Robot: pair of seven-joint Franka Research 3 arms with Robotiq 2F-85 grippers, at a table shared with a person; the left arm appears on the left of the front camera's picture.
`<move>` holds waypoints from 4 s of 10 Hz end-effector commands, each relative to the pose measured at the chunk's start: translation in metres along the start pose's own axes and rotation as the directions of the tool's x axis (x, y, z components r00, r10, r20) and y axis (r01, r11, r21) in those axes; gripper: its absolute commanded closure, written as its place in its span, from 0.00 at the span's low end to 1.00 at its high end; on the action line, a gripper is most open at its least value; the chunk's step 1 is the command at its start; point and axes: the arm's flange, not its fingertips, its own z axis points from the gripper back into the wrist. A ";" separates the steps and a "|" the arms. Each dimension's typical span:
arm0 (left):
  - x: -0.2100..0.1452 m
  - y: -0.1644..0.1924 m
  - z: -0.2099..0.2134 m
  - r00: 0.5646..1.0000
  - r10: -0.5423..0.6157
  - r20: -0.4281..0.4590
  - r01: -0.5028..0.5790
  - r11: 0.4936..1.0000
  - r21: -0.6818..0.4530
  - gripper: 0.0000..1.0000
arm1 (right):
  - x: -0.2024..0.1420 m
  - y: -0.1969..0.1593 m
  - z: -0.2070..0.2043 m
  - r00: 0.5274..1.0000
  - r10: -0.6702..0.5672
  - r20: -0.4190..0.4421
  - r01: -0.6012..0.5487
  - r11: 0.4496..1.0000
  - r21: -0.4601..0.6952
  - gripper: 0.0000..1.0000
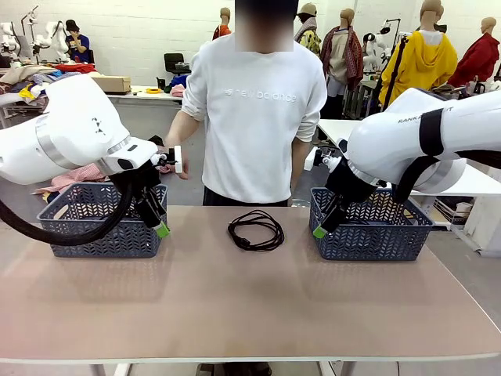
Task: Organize the cables according to human instructions.
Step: Pick up a bundle of cables and place it in the basket indicated by the human.
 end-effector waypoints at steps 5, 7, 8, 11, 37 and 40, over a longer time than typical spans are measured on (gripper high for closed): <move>-0.001 0.001 0.003 1.000 0.003 0.002 -0.003 1.000 0.003 0.00 | 0.000 -0.001 0.001 1.000 -0.009 -0.005 0.009 1.000 -0.008 0.00; -0.001 0.001 0.003 1.000 0.003 0.002 -0.003 1.000 0.003 0.00 | 0.000 -0.001 0.001 1.000 -0.009 -0.005 0.009 1.000 -0.008 0.00; -0.001 0.001 0.003 1.000 0.003 0.002 -0.003 1.000 0.003 0.00 | 0.000 -0.001 0.001 1.000 -0.009 -0.005 0.009 1.000 -0.008 0.00; -0.001 0.001 0.003 1.000 0.003 0.002 -0.003 1.000 0.003 0.00 | 0.000 -0.001 0.001 1.000 -0.009 -0.005 0.009 1.000 -0.008 0.00; 0.181 0.077 -0.161 0.546 -0.792 -0.275 0.765 0.604 -0.222 0.00 | 0.000 -0.001 0.001 1.000 -0.009 -0.005 0.009 1.000 -0.008 0.00; 0.184 0.093 -0.176 0.500 -0.827 -0.258 0.783 0.559 -0.274 0.00 | 0.000 -0.001 0.001 1.000 -0.009 -0.005 0.009 1.000 -0.008 0.00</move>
